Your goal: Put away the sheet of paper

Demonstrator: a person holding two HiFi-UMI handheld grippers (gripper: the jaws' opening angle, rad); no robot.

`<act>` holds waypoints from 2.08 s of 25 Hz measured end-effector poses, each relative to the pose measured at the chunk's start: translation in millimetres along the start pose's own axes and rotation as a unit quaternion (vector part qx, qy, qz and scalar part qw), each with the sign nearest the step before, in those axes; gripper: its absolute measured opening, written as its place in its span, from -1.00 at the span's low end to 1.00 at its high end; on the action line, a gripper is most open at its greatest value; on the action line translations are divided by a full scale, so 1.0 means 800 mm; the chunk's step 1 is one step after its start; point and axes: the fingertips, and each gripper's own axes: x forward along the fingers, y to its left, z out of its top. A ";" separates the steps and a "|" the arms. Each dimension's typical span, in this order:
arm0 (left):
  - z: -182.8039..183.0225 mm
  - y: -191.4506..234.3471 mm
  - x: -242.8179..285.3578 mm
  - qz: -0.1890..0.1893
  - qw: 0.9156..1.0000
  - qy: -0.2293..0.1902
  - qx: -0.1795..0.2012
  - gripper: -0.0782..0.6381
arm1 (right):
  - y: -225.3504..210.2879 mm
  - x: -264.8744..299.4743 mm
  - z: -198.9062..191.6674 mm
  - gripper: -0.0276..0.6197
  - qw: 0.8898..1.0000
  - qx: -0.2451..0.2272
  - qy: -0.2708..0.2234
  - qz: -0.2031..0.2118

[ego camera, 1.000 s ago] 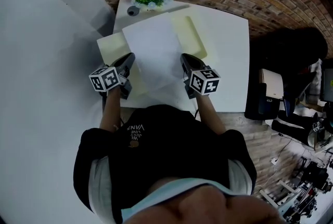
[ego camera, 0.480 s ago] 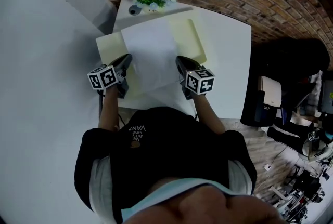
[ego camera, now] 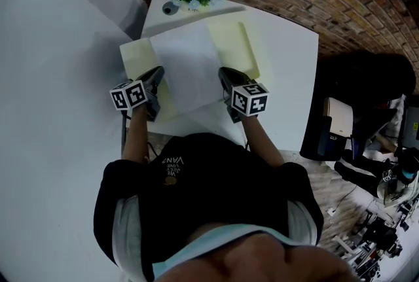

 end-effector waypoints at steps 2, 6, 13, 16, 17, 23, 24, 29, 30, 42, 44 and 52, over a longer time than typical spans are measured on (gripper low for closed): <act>-0.002 0.002 0.001 0.003 1.000 0.003 0.001 -0.78 | -0.001 0.000 0.000 -0.91 1.000 -0.002 0.003 -0.003; -0.002 0.000 0.004 0.003 1.000 0.009 0.005 -0.78 | -0.004 0.000 -0.002 -0.91 1.000 -0.010 0.012 -0.010; -0.005 0.008 0.005 0.007 1.000 0.012 0.006 -0.78 | -0.010 -0.004 -0.003 -0.78 1.000 -0.008 0.018 -0.020; -0.006 0.011 0.005 0.011 1.000 0.014 0.005 -0.78 | -0.015 -0.010 -0.001 -0.78 0.999 -0.008 0.016 -0.026; -0.007 0.011 0.005 0.013 1.000 0.016 0.005 -0.78 | -0.017 -0.012 0.000 -0.78 0.999 -0.007 0.015 -0.028; -0.008 0.009 0.007 0.014 1.000 0.024 0.013 -0.78 | -0.034 -0.027 0.006 -0.78 0.999 -0.002 0.004 -0.042; -0.011 0.012 0.007 0.017 0.999 0.026 0.013 -0.78 | -0.038 -0.030 0.007 -0.78 0.999 -0.001 0.002 -0.045; -0.016 0.013 0.010 0.021 0.999 0.034 0.014 -0.78 | -0.062 -0.045 0.014 -0.78 0.998 0.004 -0.008 -0.064; -0.016 0.010 0.011 0.020 0.999 0.035 0.014 -0.78 | -0.066 -0.048 0.016 -0.78 0.998 0.005 -0.011 -0.068; -0.024 0.003 0.024 0.027 0.999 0.044 0.016 -0.78 | -0.136 -0.080 0.039 -0.92 0.993 -0.014 -0.025 -0.119; -0.025 0.000 0.027 0.028 0.998 0.045 0.015 -0.78 | -0.150 -0.086 0.042 -0.92 0.991 -0.016 -0.027 -0.131; -0.027 -0.010 0.043 0.029 0.999 0.045 0.012 -0.78 | -0.186 -0.093 0.043 -0.92 0.988 -0.028 -0.013 -0.153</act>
